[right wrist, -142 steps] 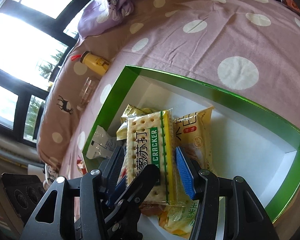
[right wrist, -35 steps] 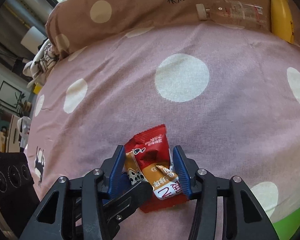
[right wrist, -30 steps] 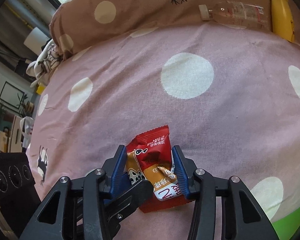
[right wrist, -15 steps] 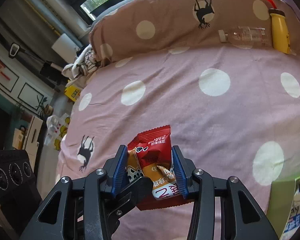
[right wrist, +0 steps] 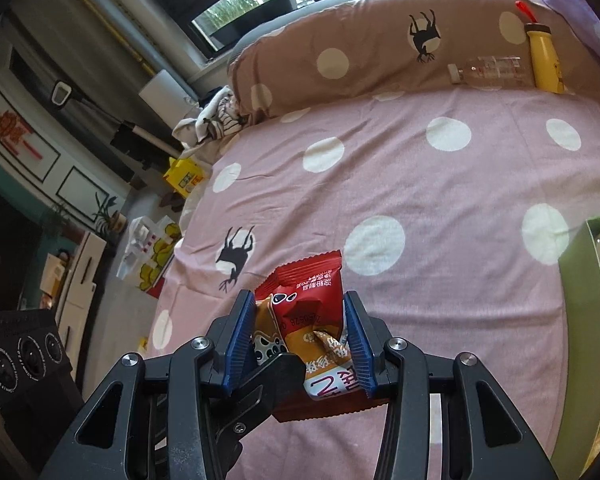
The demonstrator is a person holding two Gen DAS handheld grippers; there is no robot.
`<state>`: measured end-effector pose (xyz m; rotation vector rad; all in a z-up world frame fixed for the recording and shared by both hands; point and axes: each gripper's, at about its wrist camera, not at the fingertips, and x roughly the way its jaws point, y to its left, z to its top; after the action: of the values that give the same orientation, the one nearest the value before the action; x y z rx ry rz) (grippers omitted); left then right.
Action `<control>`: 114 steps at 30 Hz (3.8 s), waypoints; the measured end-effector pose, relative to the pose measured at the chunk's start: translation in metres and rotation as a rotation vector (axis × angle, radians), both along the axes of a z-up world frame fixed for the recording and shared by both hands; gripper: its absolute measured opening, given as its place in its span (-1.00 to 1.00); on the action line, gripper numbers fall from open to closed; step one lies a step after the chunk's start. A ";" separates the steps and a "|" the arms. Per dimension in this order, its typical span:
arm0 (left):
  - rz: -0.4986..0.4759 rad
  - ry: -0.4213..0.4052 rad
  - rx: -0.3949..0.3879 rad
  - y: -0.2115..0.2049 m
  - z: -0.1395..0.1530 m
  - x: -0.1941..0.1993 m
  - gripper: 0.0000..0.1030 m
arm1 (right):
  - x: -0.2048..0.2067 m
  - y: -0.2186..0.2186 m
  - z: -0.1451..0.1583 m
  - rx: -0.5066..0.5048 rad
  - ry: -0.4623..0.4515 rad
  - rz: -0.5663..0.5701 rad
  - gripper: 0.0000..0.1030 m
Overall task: Organize snacks
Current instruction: 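Carry the red candy packet over the green box and lower it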
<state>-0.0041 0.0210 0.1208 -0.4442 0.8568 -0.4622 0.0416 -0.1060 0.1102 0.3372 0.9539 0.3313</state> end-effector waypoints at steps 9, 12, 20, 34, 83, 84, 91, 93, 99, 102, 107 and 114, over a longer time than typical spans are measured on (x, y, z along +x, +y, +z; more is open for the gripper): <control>-0.055 -0.022 -0.002 -0.005 -0.018 -0.026 -0.47 | -0.034 -0.008 -0.017 0.002 -0.021 -0.053 -0.08; -0.063 -0.013 -0.001 -0.008 -0.026 -0.028 -0.48 | -0.038 -0.012 -0.027 0.010 -0.014 -0.061 -0.08; -0.086 -0.024 0.031 -0.021 -0.030 -0.036 -0.48 | -0.049 -0.025 -0.034 0.041 -0.014 -0.083 -0.08; -0.120 -0.116 0.064 -0.047 -0.009 -0.064 -0.44 | -0.079 -0.048 -0.015 0.077 -0.088 -0.112 -0.08; -0.458 -0.270 0.162 -0.162 0.030 -0.057 -0.40 | -0.125 -0.164 0.014 0.169 -0.219 -0.406 -0.08; -0.475 -0.270 0.169 -0.167 0.031 -0.055 -0.40 | -0.126 -0.168 0.013 0.177 -0.222 -0.419 -0.08; -0.585 -0.268 0.163 -0.197 0.029 -0.049 -0.39 | -0.137 -0.197 0.010 0.194 -0.225 -0.538 -0.08; -0.598 -0.250 0.140 -0.203 0.024 -0.046 -0.39 | -0.137 -0.204 0.007 0.190 -0.210 -0.564 -0.08; -0.639 -0.191 0.085 -0.216 0.006 -0.033 -0.39 | -0.132 -0.216 -0.006 0.168 -0.150 -0.630 -0.08; -0.657 -0.161 0.078 -0.224 0.000 -0.029 -0.39 | -0.131 -0.222 -0.013 0.168 -0.127 -0.654 -0.08; -0.675 -0.122 0.063 -0.232 -0.009 -0.026 -0.39 | -0.129 -0.230 -0.021 0.163 -0.089 -0.684 -0.08; -0.670 -0.086 0.069 -0.238 -0.018 -0.023 -0.39 | -0.125 -0.235 -0.032 0.169 -0.043 -0.695 -0.08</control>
<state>-0.0270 -0.2167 0.1025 -0.0584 0.9255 -1.0552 -0.0834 -0.3408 0.0785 0.7845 0.7144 -0.2187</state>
